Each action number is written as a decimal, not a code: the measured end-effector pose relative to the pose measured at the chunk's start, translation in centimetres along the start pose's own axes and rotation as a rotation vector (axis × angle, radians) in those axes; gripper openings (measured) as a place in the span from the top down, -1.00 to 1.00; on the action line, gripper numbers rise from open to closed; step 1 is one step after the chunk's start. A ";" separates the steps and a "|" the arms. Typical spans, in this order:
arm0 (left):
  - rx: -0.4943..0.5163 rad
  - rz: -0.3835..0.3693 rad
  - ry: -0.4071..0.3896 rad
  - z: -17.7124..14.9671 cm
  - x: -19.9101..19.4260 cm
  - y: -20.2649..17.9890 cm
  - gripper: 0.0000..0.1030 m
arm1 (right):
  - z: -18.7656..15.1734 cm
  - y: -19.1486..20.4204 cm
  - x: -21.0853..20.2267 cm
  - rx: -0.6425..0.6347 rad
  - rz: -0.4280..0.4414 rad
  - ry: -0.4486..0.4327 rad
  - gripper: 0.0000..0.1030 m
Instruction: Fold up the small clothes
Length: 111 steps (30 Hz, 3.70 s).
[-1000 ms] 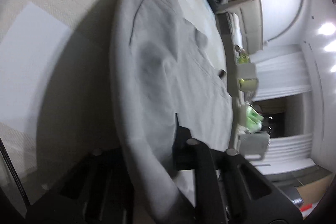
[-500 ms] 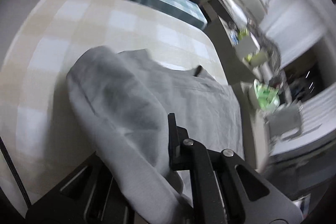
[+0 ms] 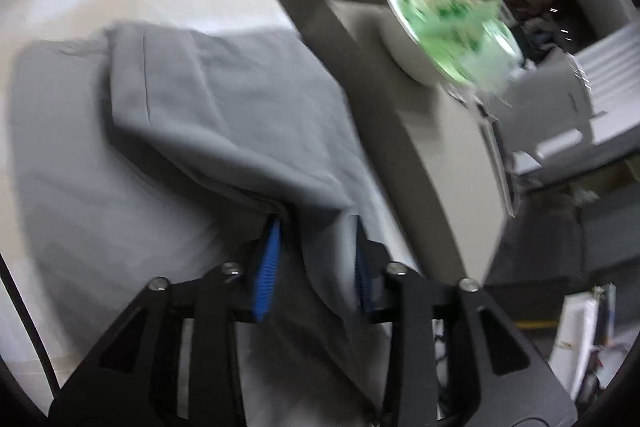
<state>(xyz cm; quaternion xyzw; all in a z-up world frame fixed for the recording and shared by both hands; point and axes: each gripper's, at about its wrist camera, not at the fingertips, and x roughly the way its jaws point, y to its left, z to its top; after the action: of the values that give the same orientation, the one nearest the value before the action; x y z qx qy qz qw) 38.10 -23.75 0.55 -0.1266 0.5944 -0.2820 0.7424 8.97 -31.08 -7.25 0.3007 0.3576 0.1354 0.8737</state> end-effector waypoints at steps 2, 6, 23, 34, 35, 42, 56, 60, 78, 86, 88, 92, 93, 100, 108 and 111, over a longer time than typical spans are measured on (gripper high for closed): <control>0.026 -0.015 -0.029 -0.9 -1.4 0.1 0.06 | -0.1 -1.9 0.4 0.011 -0.004 0.051 0.61; 0.054 0.007 -0.136 -3.3 -6.2 1.8 -0.41 | 0.1 -3.5 -0.2 0.004 -0.007 0.019 -0.02; -0.080 0.122 -0.237 -16.8 -8.8 12.9 -0.43 | 3.5 -4.2 0.1 -0.199 -0.238 0.026 0.78; -0.139 0.033 -0.291 -17.2 -6.2 14.0 -0.46 | 3.7 -6.1 -1.6 -0.226 -0.273 0.052 0.02; -0.160 0.023 -0.302 -16.8 -6.2 14.2 -0.46 | 3.6 -6.2 -1.3 -0.231 -0.276 0.062 0.02; -0.345 -0.023 -0.339 -14.6 -5.3 16.9 0.75 | 4.4 -6.2 1.7 -0.217 -0.273 0.105 0.03; -0.336 0.037 -0.423 -17.6 -10.0 20.4 0.86 | 2.7 -3.9 4.2 -0.161 -0.114 0.196 0.60; -0.344 0.132 -0.440 -20.6 -13.7 23.2 0.86 | 0.5 -0.8 6.0 -0.204 -0.043 0.250 0.60; -0.166 0.392 -0.485 -27.6 -18.0 19.2 0.10 | -2.1 2.4 4.6 -0.284 -0.033 0.272 0.17; -0.095 0.387 -0.508 -30.1 -17.6 15.9 -0.30 | -1.8 3.2 3.2 -0.314 -0.024 0.240 0.16; -0.076 0.383 -0.511 -30.6 -17.2 15.3 -0.37 | -2.0 3.5 2.8 -0.321 -0.012 0.242 0.16; -0.049 0.367 -0.486 -31.1 -15.7 15.0 -0.43 | -2.2 4.0 2.3 -0.333 0.024 0.254 0.16; -0.041 0.364 -0.471 -31.4 -15.1 14.9 -0.43 | -2.3 4.1 2.2 -0.336 0.036 0.258 0.16; 0.048 0.429 -0.436 -31.9 -12.7 14.2 -0.58 | -3.2 3.4 2.6 -0.349 0.022 0.298 0.16; 0.110 0.462 -0.419 -31.7 -11.7 13.8 -0.72 | -3.2 4.5 4.6 -0.385 0.026 0.297 0.47; 0.104 0.439 -0.422 -31.6 -11.8 14.1 -0.73 | -3.1 4.9 5.1 -0.401 -0.013 0.309 0.78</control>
<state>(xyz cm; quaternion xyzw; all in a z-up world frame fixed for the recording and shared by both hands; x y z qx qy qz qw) 10.17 -0.94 -5.54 -0.0128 0.4250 -0.1126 0.8981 10.27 -23.63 -8.76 0.0946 0.4549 0.2425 0.8516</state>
